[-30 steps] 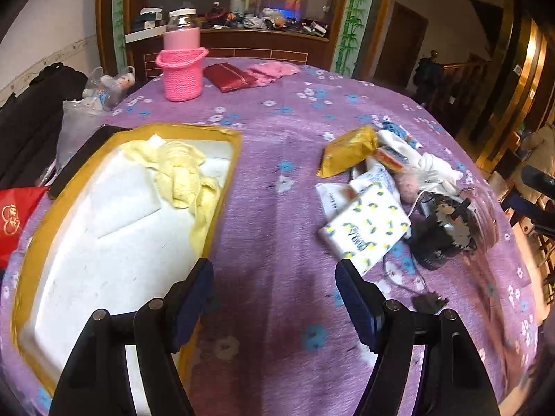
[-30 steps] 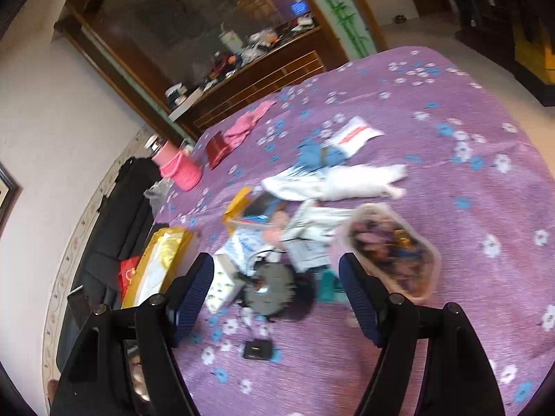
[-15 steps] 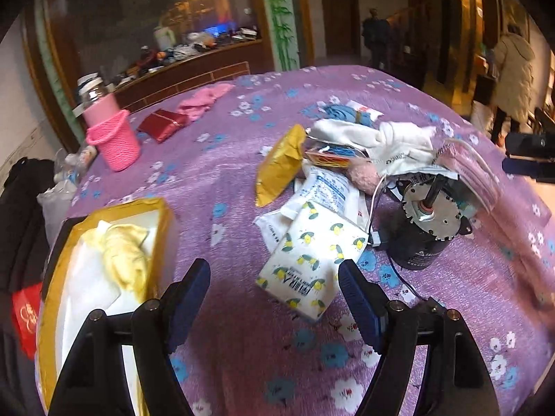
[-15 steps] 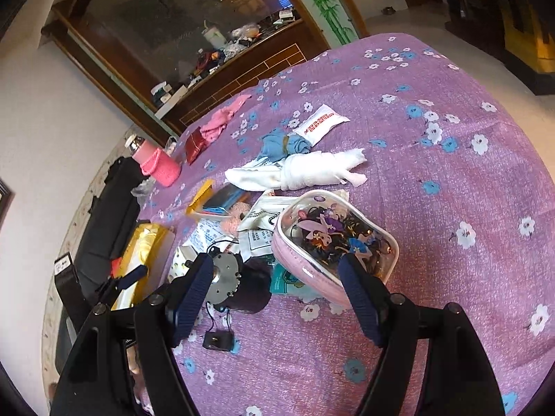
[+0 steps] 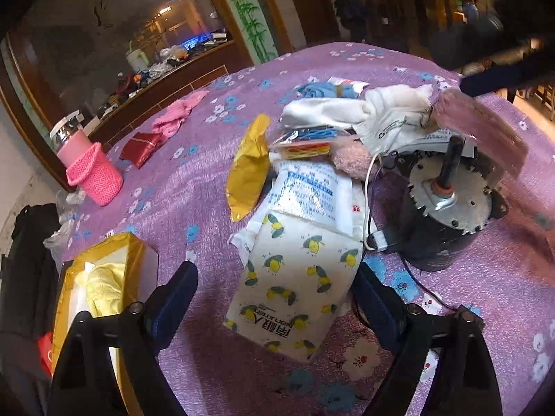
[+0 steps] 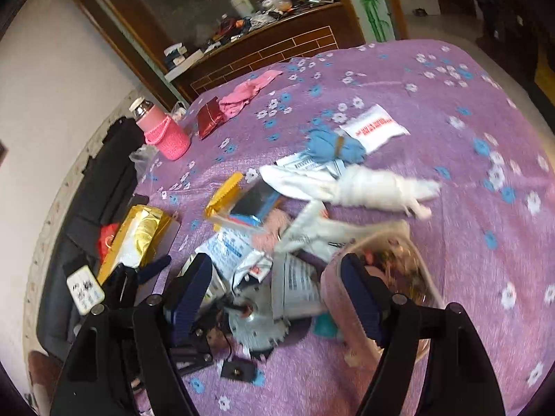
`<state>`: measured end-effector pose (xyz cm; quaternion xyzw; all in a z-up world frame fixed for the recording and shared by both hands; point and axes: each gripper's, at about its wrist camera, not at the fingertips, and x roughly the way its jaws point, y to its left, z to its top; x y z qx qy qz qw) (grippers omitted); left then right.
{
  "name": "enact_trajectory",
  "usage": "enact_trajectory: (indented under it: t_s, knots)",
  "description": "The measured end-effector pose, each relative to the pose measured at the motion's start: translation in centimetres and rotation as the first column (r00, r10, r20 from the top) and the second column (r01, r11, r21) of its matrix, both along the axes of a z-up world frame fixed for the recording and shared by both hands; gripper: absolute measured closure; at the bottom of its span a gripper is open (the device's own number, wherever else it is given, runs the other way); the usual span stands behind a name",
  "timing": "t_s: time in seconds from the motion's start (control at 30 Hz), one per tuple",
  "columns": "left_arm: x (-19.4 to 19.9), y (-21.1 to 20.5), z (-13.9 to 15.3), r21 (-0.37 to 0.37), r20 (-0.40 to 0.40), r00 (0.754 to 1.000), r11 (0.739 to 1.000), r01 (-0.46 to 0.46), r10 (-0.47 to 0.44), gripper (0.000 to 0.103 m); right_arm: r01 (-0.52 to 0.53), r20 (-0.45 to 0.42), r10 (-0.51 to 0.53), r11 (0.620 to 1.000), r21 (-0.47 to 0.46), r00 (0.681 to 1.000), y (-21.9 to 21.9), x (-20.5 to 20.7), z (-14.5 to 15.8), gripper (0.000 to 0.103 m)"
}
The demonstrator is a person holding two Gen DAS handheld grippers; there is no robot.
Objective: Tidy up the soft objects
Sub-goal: 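Grasp the black case with the right gripper while the left grasps the lemon-print tissue pack, then lower the tissue pack and black case into the box and open both grippers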
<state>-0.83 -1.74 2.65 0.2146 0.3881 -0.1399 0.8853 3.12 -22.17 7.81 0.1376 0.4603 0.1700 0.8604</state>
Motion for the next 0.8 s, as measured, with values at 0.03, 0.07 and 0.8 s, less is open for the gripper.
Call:
enact_trajectory:
  t_s: [0.03,0.07,0.8]
  knots:
    - [0.1,0.3,0.0,-0.036,-0.030,1.000,0.999,-0.003,0.002,0.041,-0.010,0.002,0.010,1.000,-0.014,1.000,0.5,0.4,0.2,0.027]
    - [0.4,0.7,0.0,-0.073,-0.068,0.998,0.997,-0.014,0.009,0.041,-0.024,0.003,0.024,0.999,-0.023,1.000,1.0,0.9,0.4,0.027]
    - [1.8,5.1,-0.3,-0.360,-0.217,0.967,0.909,-0.209,0.136,0.042,-0.059,-0.226,0.030,0.991,-0.123,0.974,8.7,10.0,-4.1,0.053]
